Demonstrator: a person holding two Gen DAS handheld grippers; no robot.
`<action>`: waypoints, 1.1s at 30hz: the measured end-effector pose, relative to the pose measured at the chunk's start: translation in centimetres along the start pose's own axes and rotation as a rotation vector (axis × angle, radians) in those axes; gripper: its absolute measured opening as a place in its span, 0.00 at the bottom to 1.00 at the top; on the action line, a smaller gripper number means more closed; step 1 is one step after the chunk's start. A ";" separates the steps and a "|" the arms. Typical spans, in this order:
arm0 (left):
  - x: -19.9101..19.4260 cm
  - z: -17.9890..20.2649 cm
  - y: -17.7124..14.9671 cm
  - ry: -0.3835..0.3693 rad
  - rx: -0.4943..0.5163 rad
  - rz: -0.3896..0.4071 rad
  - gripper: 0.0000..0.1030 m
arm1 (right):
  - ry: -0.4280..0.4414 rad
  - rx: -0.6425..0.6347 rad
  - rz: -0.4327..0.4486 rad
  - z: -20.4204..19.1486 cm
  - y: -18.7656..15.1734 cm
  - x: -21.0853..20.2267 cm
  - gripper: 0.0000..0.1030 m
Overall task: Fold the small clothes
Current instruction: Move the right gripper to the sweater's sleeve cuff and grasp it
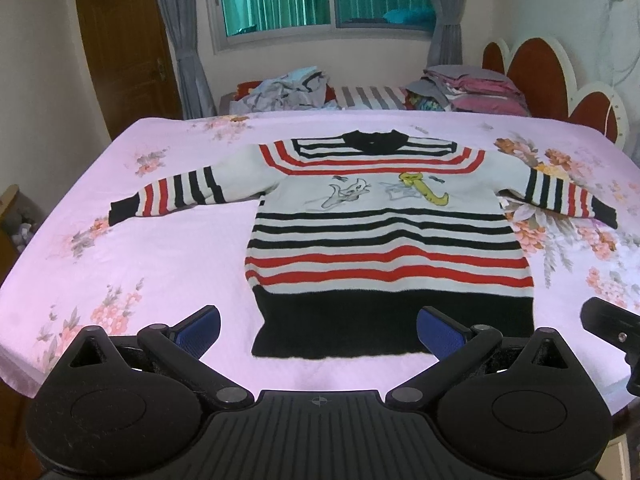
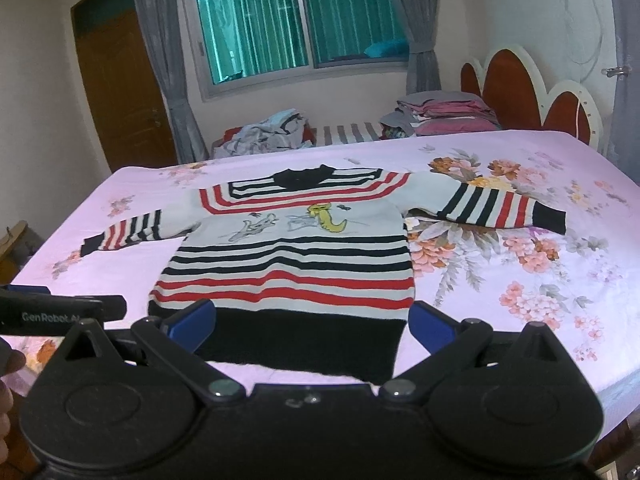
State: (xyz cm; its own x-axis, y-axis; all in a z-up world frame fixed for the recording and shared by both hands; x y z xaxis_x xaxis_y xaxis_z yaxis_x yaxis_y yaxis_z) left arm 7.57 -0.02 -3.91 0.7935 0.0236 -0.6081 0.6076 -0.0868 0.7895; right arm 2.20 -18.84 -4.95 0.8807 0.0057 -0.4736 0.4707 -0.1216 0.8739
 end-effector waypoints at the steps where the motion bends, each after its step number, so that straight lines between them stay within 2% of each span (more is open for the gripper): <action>1: 0.5 0.0 0.2 -0.002 0.001 -0.002 1.00 | -0.009 0.000 -0.001 0.1 0.1 0.4 1.00; 10: 7.2 -0.4 3.6 -0.016 0.001 -0.014 1.00 | -0.089 0.035 -0.005 1.7 1.8 5.6 1.00; 22: 17.5 -0.1 8.6 -0.088 0.045 -0.019 1.00 | -0.224 0.060 -0.001 2.3 5.1 13.6 1.00; 30: 22.7 0.0 10.4 -0.108 0.064 -0.024 1.00 | -0.254 0.096 0.006 3.2 6.6 17.0 0.95; 33: 24.5 0.3 10.7 -0.106 0.060 -0.046 1.00 | -0.262 0.111 0.000 4.3 6.9 18.1 0.91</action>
State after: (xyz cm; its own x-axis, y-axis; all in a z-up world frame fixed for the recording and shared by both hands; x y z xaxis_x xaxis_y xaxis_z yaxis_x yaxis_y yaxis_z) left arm 33.54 -0.69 -10.37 0.7547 -0.0767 -0.6515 0.6376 -0.1478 0.7560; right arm 21.12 -23.81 -7.95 0.8301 -0.2497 -0.4986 0.4496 -0.2292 0.8633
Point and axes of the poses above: each gripper's, at about its wrist camera, not at the fingertips, and x roughly the way its jaws point, z to its right, y to its top, the point moved 3 cm from there along x, roughly the way its jaws point, and after that the axes turned 6 degrees about z, right-handed, at the moved point
